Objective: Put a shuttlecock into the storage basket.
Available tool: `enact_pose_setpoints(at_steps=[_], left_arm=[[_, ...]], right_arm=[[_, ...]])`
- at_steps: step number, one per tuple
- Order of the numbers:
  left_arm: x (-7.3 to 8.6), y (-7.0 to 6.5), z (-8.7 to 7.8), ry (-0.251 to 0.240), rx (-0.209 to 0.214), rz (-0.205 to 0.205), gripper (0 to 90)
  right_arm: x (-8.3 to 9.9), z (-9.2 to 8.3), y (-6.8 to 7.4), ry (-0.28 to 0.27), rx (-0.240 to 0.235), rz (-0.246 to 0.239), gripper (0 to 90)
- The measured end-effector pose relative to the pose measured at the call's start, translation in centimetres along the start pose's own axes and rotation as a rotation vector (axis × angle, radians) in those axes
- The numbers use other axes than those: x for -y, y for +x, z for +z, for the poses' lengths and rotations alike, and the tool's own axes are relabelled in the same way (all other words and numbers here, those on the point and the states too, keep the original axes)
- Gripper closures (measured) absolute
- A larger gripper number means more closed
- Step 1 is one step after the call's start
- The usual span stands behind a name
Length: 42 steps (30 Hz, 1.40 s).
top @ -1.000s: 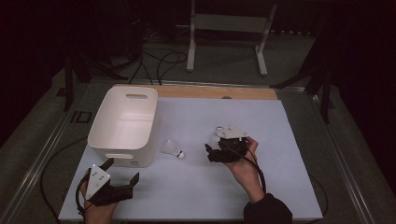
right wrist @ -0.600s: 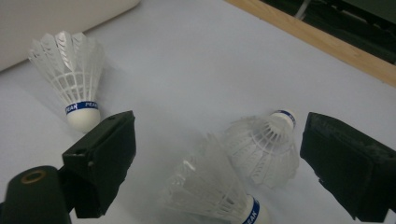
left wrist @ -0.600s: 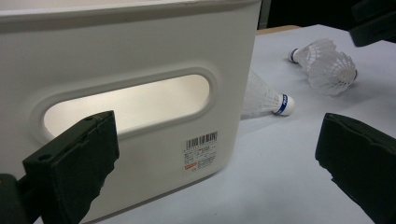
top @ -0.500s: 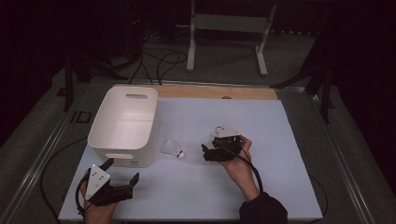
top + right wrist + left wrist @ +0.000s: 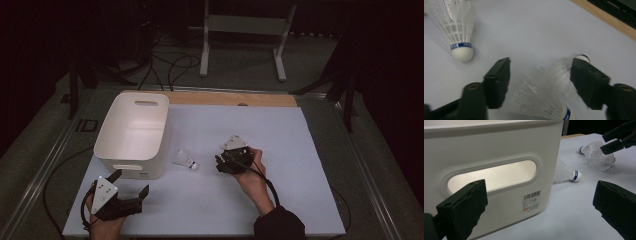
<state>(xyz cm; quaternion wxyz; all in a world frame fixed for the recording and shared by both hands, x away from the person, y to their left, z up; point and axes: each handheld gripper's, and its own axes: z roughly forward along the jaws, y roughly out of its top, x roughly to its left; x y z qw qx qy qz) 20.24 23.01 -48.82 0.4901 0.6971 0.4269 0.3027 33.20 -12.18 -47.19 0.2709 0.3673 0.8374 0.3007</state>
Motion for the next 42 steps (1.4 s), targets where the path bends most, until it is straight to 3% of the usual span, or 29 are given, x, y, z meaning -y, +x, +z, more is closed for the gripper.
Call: enact_pose_setpoints(at_steps=[5,9,17,25,31,40,42], left_arm=[[0.0,0.0,0.0,-0.001,0.000,0.000,0.2],[0.0,0.0,0.0,-0.003,-0.001,-0.001,0.2],[0.0,0.0,-0.1,-0.003,-0.002,-0.001,0.2],[0.0,0.0,0.0,-0.002,-0.003,-0.001,0.2],[0.0,0.0,0.0,-0.003,-0.004,-0.002,0.2],[0.0,0.0,-0.1,-0.006,-0.004,0.000,0.2],[0.0,0.0,-0.1,-0.006,-0.004,0.000,0.2]], right_arm=[[0.1,0.5,0.5,0.041,0.023,-0.036,46.4],[0.3,0.8,0.5,0.075,0.044,-0.037,51.3],[0.9,0.1,-0.4,0.101,0.097,-0.040,62.5],[1.7,-0.9,-2.4,0.107,0.104,0.029,80.8],[1.9,-1.3,-3.3,0.102,0.099,0.077,88.9],[1.9,-1.7,-3.7,0.073,0.083,0.104,89.2],[1.9,-2.0,-4.0,0.050,0.063,0.136,89.2]])
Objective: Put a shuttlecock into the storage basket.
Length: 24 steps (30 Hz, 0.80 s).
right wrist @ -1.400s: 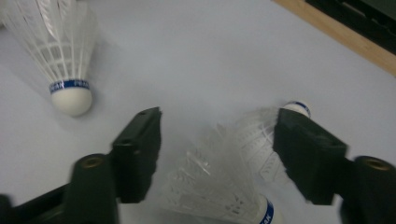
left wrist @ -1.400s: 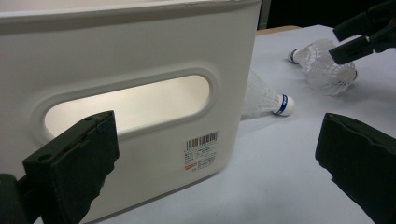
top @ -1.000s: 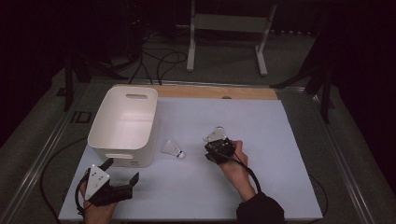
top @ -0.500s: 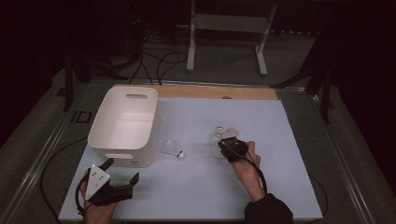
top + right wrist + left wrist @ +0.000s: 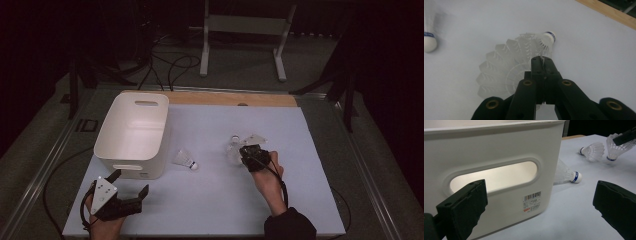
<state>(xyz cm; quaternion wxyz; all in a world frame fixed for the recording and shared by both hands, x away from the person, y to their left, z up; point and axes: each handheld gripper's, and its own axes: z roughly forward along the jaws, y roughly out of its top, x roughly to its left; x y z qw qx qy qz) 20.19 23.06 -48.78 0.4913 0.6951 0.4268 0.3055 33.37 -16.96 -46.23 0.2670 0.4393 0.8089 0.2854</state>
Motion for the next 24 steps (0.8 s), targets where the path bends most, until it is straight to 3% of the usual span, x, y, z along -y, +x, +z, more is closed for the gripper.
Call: enact_pose_setpoints(at_steps=[10,20,24], left_arm=[[0.0,0.0,0.0,-0.002,0.000,-0.001,0.2],[0.0,0.0,0.0,-0.002,0.000,0.000,0.2],[0.0,-0.1,0.0,-0.003,-0.001,-0.001,0.2]], right_arm=[[-0.1,-0.8,-1.0,-0.048,-0.067,0.088,89.1],[-0.3,-1.4,-1.2,-0.079,-0.065,0.109,89.1],[-0.4,-1.6,-1.3,-0.094,-0.084,0.131,89.1]])
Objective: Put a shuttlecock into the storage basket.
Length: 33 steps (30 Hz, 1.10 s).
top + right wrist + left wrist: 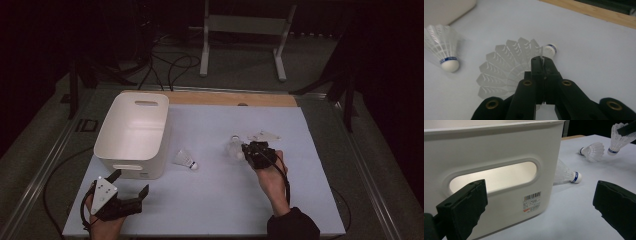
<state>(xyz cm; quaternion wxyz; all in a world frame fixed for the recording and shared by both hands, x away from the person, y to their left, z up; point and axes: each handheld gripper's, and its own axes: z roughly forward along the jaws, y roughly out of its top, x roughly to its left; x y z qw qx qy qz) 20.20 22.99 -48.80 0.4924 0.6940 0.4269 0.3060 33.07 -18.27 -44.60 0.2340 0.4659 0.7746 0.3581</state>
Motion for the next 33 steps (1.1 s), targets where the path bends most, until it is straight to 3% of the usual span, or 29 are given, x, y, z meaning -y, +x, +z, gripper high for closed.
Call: enact_pose_setpoints(at_steps=[12,33], left_arm=[[0.0,0.1,-0.1,0.000,0.001,0.002,0.2],[0.0,0.0,-0.1,-0.004,0.000,0.002,0.2]], right_arm=[[-1.4,-1.0,0.3,-0.065,-0.030,0.019,89.1],[-2.4,-1.3,0.6,-0.091,-0.076,0.046,89.0]])
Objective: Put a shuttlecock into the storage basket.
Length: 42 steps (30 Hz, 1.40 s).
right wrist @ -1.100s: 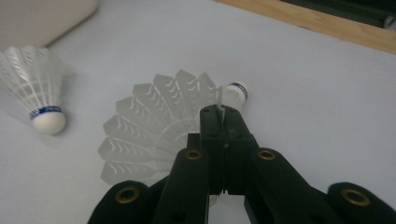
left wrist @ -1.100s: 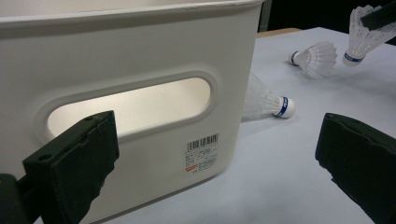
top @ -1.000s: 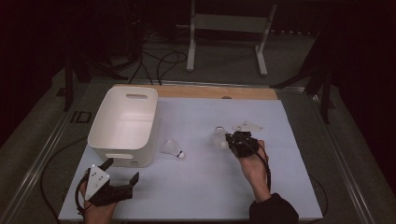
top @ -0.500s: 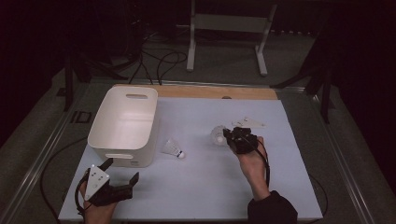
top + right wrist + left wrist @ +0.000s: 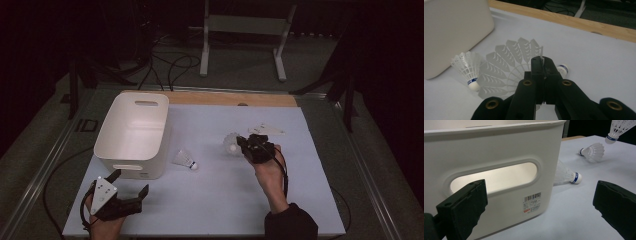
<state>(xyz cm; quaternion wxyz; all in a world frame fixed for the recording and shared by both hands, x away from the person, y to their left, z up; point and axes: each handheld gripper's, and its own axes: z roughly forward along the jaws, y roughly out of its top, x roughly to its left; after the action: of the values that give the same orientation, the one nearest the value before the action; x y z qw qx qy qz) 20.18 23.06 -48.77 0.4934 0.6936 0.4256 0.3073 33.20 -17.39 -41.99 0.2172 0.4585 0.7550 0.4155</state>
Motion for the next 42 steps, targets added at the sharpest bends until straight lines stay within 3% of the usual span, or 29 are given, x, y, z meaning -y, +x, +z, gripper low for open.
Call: enact_pose_setpoints(at_steps=[19,42], left_arm=[[0.0,0.0,0.0,-0.001,0.001,0.000,0.2],[0.0,0.0,0.0,-0.002,0.000,0.000,0.2]], right_arm=[[-1.1,0.0,0.5,-0.026,-0.033,0.009,89.0],[-2.9,-0.1,1.6,-0.053,-0.057,-0.013,89.0]])
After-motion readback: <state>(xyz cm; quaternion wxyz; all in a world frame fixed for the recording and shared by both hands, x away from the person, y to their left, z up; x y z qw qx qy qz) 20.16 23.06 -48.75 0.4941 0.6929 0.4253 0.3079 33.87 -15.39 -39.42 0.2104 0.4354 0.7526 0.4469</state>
